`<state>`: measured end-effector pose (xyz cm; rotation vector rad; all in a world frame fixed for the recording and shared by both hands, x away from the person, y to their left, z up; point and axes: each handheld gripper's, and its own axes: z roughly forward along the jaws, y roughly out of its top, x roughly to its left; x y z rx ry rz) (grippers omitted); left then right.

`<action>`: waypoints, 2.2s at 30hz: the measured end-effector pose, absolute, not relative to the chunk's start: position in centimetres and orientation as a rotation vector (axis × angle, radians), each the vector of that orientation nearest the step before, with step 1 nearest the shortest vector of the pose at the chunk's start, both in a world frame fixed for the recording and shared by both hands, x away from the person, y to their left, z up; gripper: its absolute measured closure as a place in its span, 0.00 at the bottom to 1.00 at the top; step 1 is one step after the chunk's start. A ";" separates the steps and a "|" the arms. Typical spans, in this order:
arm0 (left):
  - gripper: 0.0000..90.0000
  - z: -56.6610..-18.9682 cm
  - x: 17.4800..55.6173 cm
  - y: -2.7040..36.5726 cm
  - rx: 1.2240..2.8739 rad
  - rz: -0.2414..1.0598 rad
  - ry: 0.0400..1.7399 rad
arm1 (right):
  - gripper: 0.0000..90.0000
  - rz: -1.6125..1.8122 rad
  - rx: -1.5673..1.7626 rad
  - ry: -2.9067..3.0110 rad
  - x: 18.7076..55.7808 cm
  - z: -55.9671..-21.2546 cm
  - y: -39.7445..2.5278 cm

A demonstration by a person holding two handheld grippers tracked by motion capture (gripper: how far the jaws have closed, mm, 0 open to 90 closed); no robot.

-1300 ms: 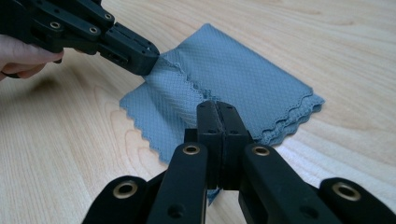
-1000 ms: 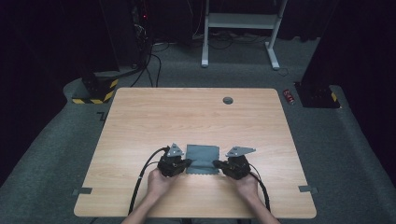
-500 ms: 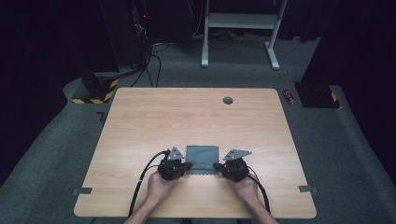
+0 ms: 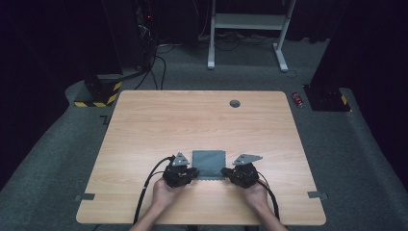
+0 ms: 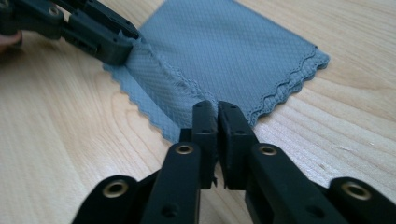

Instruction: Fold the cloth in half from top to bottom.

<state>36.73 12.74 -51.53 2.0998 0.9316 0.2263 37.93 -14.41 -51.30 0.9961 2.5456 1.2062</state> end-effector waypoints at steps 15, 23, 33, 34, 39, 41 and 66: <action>0.71 -50.5 37.5 11.6 2.129 0.301 0.926 | 0.90 1.193 1.018 2.522 38.7 -50.8 -13.0; 0.68 -51.5 36.0 12.7 2.219 0.292 0.891 | 0.87 1.107 0.931 2.560 37.2 -51.8 -13.1; 0.62 -51.1 35.5 14.2 2.166 0.244 0.889 | 0.86 1.102 0.926 2.564 37.1 -51.7 -13.2; 0.60 -51.0 35.5 14.4 2.156 0.241 0.892 | 0.86 1.107 0.926 2.563 37.2 -51.7 -13.2; 0.56 -50.3 36.2 15.1 2.066 0.221 0.919 | 0.86 1.113 0.941 2.559 37.4 -51.4 -13.3; 0.56 -50.0 36.7 15.0 2.044 0.224 0.921 | 0.87 1.133 0.951 2.540 37.8 -51.0 -13.3; 0.59 -51.7 44.8 11.7 2.112 0.393 1.095 | 0.91 1.099 1.143 2.446 45.4 -51.8 -10.8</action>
